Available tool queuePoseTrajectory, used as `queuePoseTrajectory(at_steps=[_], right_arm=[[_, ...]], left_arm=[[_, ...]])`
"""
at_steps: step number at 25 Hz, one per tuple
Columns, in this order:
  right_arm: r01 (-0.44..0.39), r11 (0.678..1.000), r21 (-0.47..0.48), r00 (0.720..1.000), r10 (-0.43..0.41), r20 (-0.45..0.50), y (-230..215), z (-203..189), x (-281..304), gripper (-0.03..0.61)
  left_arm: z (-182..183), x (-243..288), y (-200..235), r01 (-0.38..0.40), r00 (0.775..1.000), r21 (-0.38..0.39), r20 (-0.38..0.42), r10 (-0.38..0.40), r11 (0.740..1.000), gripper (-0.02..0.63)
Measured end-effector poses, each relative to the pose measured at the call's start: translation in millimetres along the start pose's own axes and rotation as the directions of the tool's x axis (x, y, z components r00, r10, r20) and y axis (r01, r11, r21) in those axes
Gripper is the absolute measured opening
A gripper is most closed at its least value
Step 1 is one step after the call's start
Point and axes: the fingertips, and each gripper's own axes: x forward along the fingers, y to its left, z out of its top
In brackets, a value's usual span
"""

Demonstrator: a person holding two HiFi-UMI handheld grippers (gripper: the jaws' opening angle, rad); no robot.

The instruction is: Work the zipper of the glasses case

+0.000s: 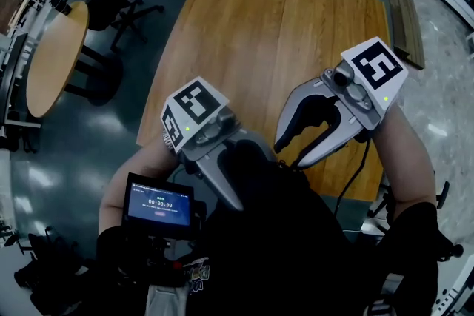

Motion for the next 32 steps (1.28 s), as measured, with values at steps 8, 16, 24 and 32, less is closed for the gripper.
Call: queuePoseTrajectory(at_steps=[8, 16, 24, 32], right_arm=[[-0.123, 0.992, 0.022, 0.989, 0.12, 0.09, 8.3, 6.3, 1.1, 0.045], [-0.196, 0.978, 0.067, 0.962, 0.178, 0.209, 11.0, 6.1, -2.1, 0.035], [-0.101, 0.993, 0.062, 0.978, 0.087, 0.187, 5.7, 0.3, -14.4, 0.011], [0.191, 0.981, -0.043, 0.978, -0.193, -0.082, -6.2, -13.5, -26.8, 0.008]], left_arm=[[13.1, 1.9, -13.4, 0.203, 0.967, -0.097, 0.176, -0.184, 0.974, 0.258], [6.8, 9.2, -7.3, 0.263, 0.955, -0.168, 0.187, -0.231, 0.95, 0.259], [6.4, 4.2, 8.3, 0.194, 0.964, -0.158, 0.213, -0.158, 0.968, 0.256], [-5.2, -24.2, 31.6, 0.058, 0.959, -0.171, 0.282, -0.007, 0.984, 0.252]])
